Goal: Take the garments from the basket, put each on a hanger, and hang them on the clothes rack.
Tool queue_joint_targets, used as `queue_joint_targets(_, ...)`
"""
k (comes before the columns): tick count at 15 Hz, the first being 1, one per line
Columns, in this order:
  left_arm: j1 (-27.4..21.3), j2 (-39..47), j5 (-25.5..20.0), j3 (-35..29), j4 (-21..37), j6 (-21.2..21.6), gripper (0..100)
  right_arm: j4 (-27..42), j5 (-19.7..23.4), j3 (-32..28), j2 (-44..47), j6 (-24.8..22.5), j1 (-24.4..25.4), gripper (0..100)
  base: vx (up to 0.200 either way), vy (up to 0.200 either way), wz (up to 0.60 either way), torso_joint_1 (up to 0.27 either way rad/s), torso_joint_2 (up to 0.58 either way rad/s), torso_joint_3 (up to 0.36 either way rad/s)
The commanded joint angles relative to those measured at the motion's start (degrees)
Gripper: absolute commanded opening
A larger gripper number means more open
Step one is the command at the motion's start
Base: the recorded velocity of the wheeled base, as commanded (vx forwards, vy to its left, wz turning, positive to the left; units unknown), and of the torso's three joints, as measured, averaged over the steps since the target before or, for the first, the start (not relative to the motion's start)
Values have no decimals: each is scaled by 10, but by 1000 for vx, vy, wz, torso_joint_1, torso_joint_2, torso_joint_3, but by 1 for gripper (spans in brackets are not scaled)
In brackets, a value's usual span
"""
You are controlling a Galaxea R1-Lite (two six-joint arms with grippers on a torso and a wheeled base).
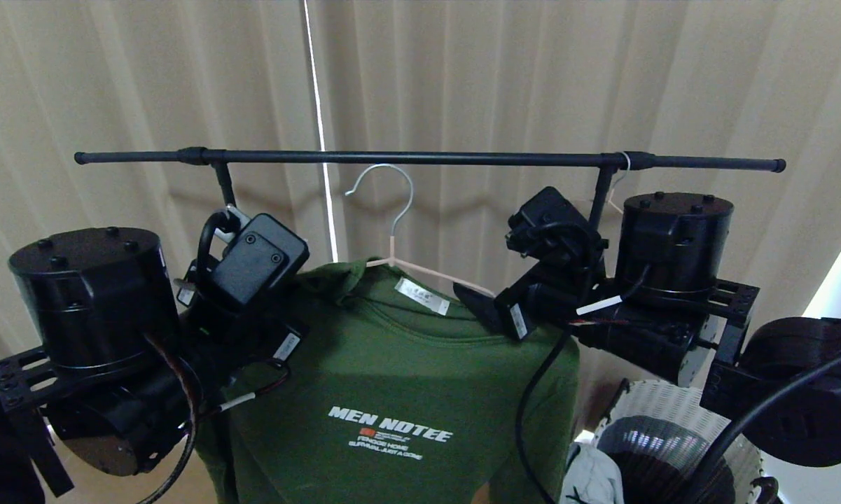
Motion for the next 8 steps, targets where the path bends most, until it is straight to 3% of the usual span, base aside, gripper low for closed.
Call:
queue_joint_targets(1, -3, -1, 0, -2, -1, -1, 0, -1, 0, 0, 3, 0, 2, 0, 0, 0, 0, 0, 0, 0)
queue_joint_targets(8, -3, -3, -1, 1, -1, -2, 0, -3, 0, 2, -7, 0, 3, 0, 0, 0, 0, 0, 0, 0)
